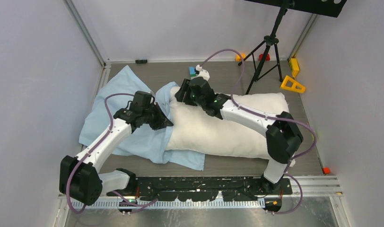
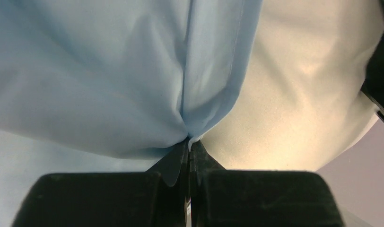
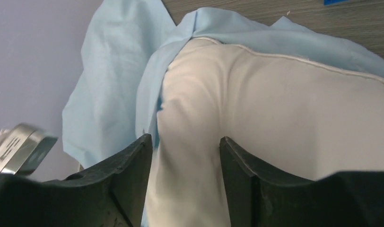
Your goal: Put the pillow into the pillowcase
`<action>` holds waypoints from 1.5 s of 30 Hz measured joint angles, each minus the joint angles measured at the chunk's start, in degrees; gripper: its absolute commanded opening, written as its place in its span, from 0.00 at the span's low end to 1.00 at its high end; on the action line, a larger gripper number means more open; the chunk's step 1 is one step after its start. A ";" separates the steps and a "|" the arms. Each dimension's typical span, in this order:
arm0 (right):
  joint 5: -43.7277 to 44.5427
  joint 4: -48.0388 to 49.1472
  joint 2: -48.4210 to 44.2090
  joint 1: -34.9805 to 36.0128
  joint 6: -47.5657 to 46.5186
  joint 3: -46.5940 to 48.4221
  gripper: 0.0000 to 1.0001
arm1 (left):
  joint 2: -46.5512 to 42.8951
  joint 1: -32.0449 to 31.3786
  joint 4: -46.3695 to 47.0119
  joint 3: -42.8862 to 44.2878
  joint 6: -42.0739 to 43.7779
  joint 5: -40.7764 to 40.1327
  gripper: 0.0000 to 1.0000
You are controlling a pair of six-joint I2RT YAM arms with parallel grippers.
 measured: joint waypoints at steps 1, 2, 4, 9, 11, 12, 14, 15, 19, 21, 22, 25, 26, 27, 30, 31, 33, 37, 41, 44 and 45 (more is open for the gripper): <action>-0.24 -1.88 -1.27 0.02 -1.03 0.66 0.64 | 0.09 -0.02 0.20 0.00 0.22 -0.07 0.00; -0.39 -3.63 -2.38 0.11 -2.08 1.22 0.66 | 0.09 -0.02 0.33 0.07 0.50 -0.17 0.00; -0.26 -8.44 -5.38 0.33 -5.31 2.60 0.70 | 0.11 -0.02 0.33 0.74 0.94 -0.68 0.00; 2.34 -19.02 -10.99 2.34 -14.88 4.35 0.74 | 0.26 0.00 -0.04 4.39 1.90 -1.99 0.00; 3.32 -21.55 -11.56 4.04 -17.57 3.72 0.68 | 0.83 0.00 -0.46 7.65 2.47 -2.56 0.00; 3.65 -22.14 -11.50 4.87 -18.53 2.91 0.56 | 1.27 0.00 -0.35 8.57 2.54 -2.71 0.00; 3.98 -22.05 -10.54 6.03 -19.76 0.46 0.19 | 2.23 -0.02 -0.59 11.58 2.45 -2.84 0.00; 3.85 -22.03 -9.75 6.36 -20.39 -0.35 0.07 | 2.73 -0.07 -0.63 13.03 2.29 -2.82 0.00; 1.25 -17.64 -6.67 7.13 -17.90 -2.67 0.00 | 3.17 -1.95 -0.59 17.16 0.70 -3.04 0.00; 0.22 -15.21 -7.50 7.80 -16.31 -3.80 0.00 | 2.29 -3.19 -0.52 17.68 -0.48 -3.15 0.00; -0.46 -13.42 -8.39 8.24 -15.02 -4.96 0.01 | 1.66 -3.58 -0.79 17.68 -0.87 -3.48 0.00; -2.32 -9.07 -11.56 9.27 -11.69 -8.24 0.01 | -0.15 -4.00 -1.31 17.00 -1.22 -4.24 0.00; -2.78 -7.82 -12.41 9.51 -10.82 -9.03 0.00 | -0.96 -4.00 -1.14 16.09 -1.29 -4.24 0.01; -3.23 -6.80 -12.90 9.64 -10.03 -9.62 0.01 | -1.64 -4.07 -0.92 14.88 -1.44 -4.13 0.03; -4.79 -2.47 -12.68 9.68 -7.85 -11.93 0.01 | -3.41 -4.28 0.87 8.55 -1.68 -3.74 0.14; -5.11 -0.39 -12.22 9.81 -7.06 -13.25 0.01 | -3.43 -4.39 0.92 6.84 -1.38 -3.63 0.19; -5.20 3.80 -10.91 10.40 -5.49 -15.65 0.00 | -2.69 -4.57 0.20 3.41 -0.17 -3.37 0.29; -4.81 16.04 -7.63 11.41 -1.73 -21.94 0.00 | -1.81 -4.57 -2.23 2.78 3.17 -3.78 0.52; -4.70 25.59 -6.29 11.50 0.79 -25.88 0.00 | -1.77 -4.61 -6.95 9.84 6.99 -7.45 0.66; -4.63 31.61 -5.33 11.58 2.12 -28.13 0.00 | -1.11 -4.68 -9.27 19.56 9.88 -13.25 0.68; -4.61 33.05 -4.92 11.58 2.43 -28.52 0.00 | -0.35 -4.68 -9.84 23.54 10.84 -16.15 0.68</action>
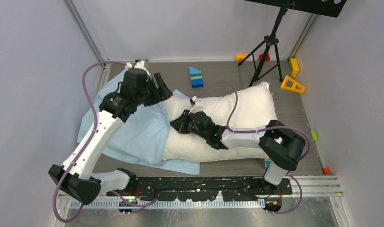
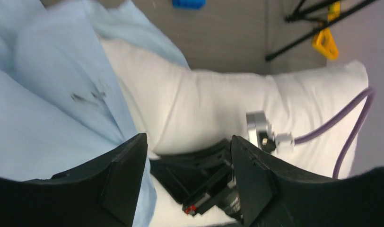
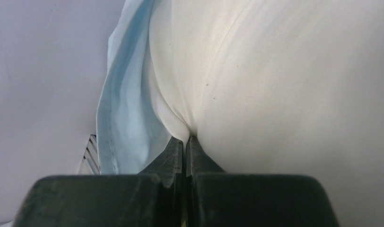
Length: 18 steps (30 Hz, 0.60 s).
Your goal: Put the pillow into the pillowcase
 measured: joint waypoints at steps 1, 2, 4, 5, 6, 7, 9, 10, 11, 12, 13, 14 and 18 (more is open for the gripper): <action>0.04 1.25 0.42 0.02 0.22 -0.28 0.01 | 0.79 0.00 -0.09 2.56 0.87 -2.12 0.68; 0.04 2.29 0.74 0.02 0.44 -0.52 0.00 | 1.77 0.00 0.02 4.79 1.73 -4.26 0.68; 0.04 3.87 1.18 0.09 0.63 -0.83 0.00 | 5.03 0.04 0.09 8.66 3.72 -9.27 0.67; 0.04 4.48 1.31 0.17 0.70 -0.94 0.01 | 7.50 0.15 0.07 10.34 4.96 -12.07 0.66; 0.04 4.94 1.40 0.17 0.74 -1.07 0.00 | 9.64 0.26 0.13 11.26 5.68 -13.79 0.64; 0.07 5.29 1.46 0.17 0.76 -1.20 0.01 | 12.44 0.55 -0.26 12.33 6.60 -15.52 0.64; 0.11 5.95 1.46 0.17 0.79 -1.51 0.00 | 18.38 1.03 -0.59 14.10 7.87 -18.27 0.63; 0.15 6.19 1.46 0.17 0.79 -1.64 0.00 | 21.20 1.31 -0.59 14.40 8.31 -19.47 0.63; 0.20 6.45 1.46 0.22 0.79 -1.77 0.00 | 23.91 1.64 -0.94 14.40 8.66 -20.52 0.61; 0.28 6.58 1.46 0.24 0.79 -1.88 0.00 | 26.12 1.97 -1.60 14.40 9.01 -21.22 0.60; 0.39 6.64 1.46 0.26 0.76 -1.90 0.01 | 27.69 2.27 -2.05 14.38 9.20 -21.66 0.60; 0.46 6.71 1.46 0.28 0.76 -1.92 0.01 | 29.18 2.69 -2.69 14.38 9.35 -22.14 0.59; 0.52 6.84 1.46 0.33 0.74 -1.99 0.00 | 30.62 3.76 -3.85 14.32 9.27 -23.39 0.50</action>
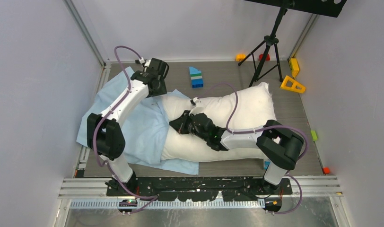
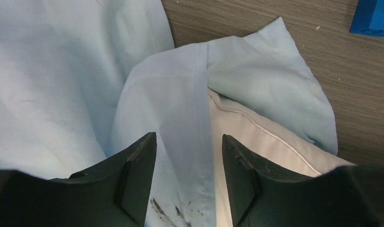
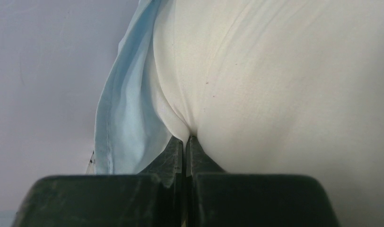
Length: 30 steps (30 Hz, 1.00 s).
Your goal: Put the pillow into the pillowcase
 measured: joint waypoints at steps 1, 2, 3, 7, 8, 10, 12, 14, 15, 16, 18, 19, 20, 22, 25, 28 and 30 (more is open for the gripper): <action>0.07 0.00 0.00 0.00 0.00 0.00 0.01 | 0.00 0.24 0.07 -0.02 -0.11 -0.17 0.42; 0.09 0.02 0.00 0.02 0.00 0.00 0.01 | 0.00 0.46 0.17 -0.02 -0.31 -0.35 0.35; 0.11 0.02 0.00 0.04 -0.02 0.00 0.01 | 0.04 0.61 0.15 -0.02 -0.48 -0.42 0.30; 0.11 0.02 0.00 0.04 -0.04 0.02 0.01 | 0.74 1.27 1.16 -0.11 -0.92 -0.31 0.13; 0.09 0.00 0.00 0.04 -0.09 0.02 0.00 | 1.16 1.33 1.51 -0.11 -0.90 -0.22 0.10; 0.09 0.00 0.00 0.04 -0.22 0.02 0.01 | 2.25 1.38 1.73 0.04 -0.74 0.04 0.05; 0.09 -0.02 0.00 0.04 -0.26 0.02 0.01 | 3.15 1.49 1.90 0.09 -0.66 0.33 0.02; 0.11 -0.04 0.00 0.04 -0.31 0.02 0.00 | 3.48 1.55 1.90 0.09 -0.52 0.74 0.16; 0.09 -0.04 0.00 0.04 -0.35 0.02 0.01 | 3.48 1.57 1.90 0.09 -0.48 0.92 0.26; 0.11 -0.04 0.00 0.04 -0.39 0.02 0.00 | 3.39 1.57 1.90 0.13 -0.35 1.05 0.35; 0.09 -0.07 0.00 0.04 -0.42 0.02 0.00 | 3.13 1.57 1.88 0.13 -0.02 1.22 0.47; 0.09 -0.07 0.00 0.04 -0.44 0.02 0.00 | 2.86 1.57 1.86 0.11 -0.04 1.38 0.51; 0.11 -0.09 0.00 0.04 -0.44 0.02 0.00 | 2.32 1.57 1.86 0.02 -0.11 1.60 0.53; 0.11 -0.37 0.00 0.04 -0.48 0.13 0.00 | 0.90 1.57 1.81 -0.44 0.04 2.16 0.54; 0.11 -0.61 0.00 0.04 -0.55 0.24 0.01 | -2.47 1.57 1.79 -2.16 -0.31 3.48 0.53; 0.11 -0.92 0.07 0.04 -0.66 0.46 0.00 | -6.01 1.57 1.86 -5.16 -1.42 5.20 0.50; 0.11 -1.01 0.13 0.04 -0.68 0.59 0.01 | -7.04 1.57 1.90 -6.47 -1.81 6.16 0.50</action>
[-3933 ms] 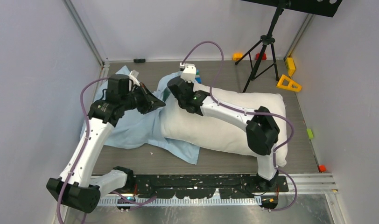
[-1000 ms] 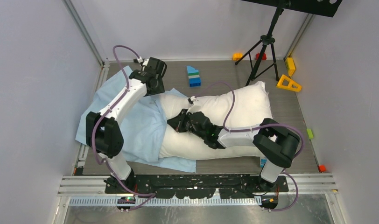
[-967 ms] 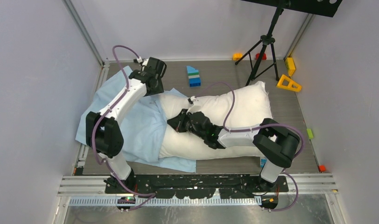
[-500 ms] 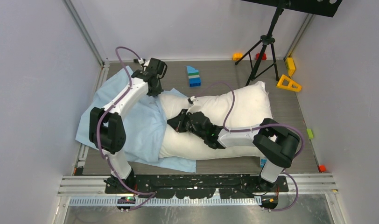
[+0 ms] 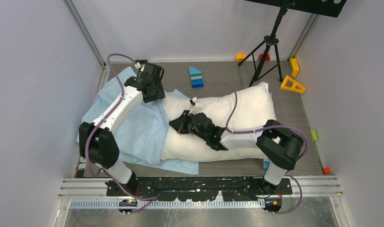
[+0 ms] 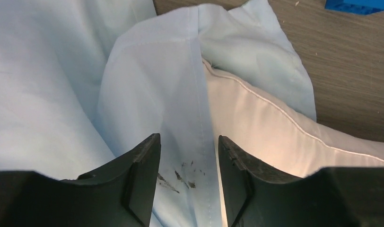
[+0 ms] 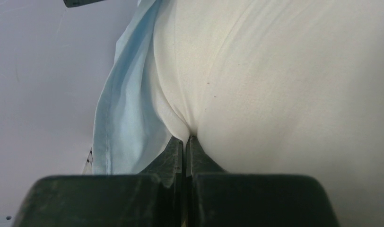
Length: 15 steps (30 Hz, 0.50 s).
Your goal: Put the pillow into the pillowcase
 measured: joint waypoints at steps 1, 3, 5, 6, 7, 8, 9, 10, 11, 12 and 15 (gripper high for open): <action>0.00 -0.09 0.00 0.00 0.00 0.02 0.01 | -0.04 0.00 0.04 -0.55 -0.46 0.61 0.50; 0.00 -0.31 0.00 0.00 -0.02 0.11 0.01 | -0.02 0.00 0.24 -1.64 -0.92 1.64 0.46; 0.04 -0.52 -0.02 0.02 -0.07 0.20 0.00 | -0.02 0.00 0.33 -2.60 -1.33 2.34 0.38; 0.04 -0.66 -0.02 0.02 -0.11 0.24 0.01 | -0.02 0.00 0.48 -2.84 -1.38 2.58 0.31; 0.09 -0.76 -0.07 0.02 -0.20 0.28 0.01 | -0.02 0.00 0.70 -2.86 -1.51 2.62 0.24; 0.11 -0.81 -0.09 0.02 -0.22 0.28 0.01 | -0.02 0.00 1.03 -2.86 -1.46 2.64 0.19; 0.17 -0.96 -0.15 0.04 -0.28 0.28 0.01 | -0.02 0.00 1.29 -2.75 -1.31 2.54 0.16; 0.26 -1.11 -0.15 0.11 -0.46 0.35 0.01 | -0.02 0.00 1.51 -2.64 -1.20 2.45 0.13; 0.44 -1.44 -0.15 0.22 -0.70 0.55 0.01 | 0.00 0.00 1.70 -2.40 -0.74 2.19 0.10; 0.66 -1.88 -0.15 0.37 -1.03 0.79 0.00 | 0.02 0.00 1.73 -1.81 -0.24 1.77 0.07; 1.20 -3.23 -0.15 1.01 -2.25 1.53 0.01 | 0.59 0.00 2.78 0.66 2.19 0.15 0.00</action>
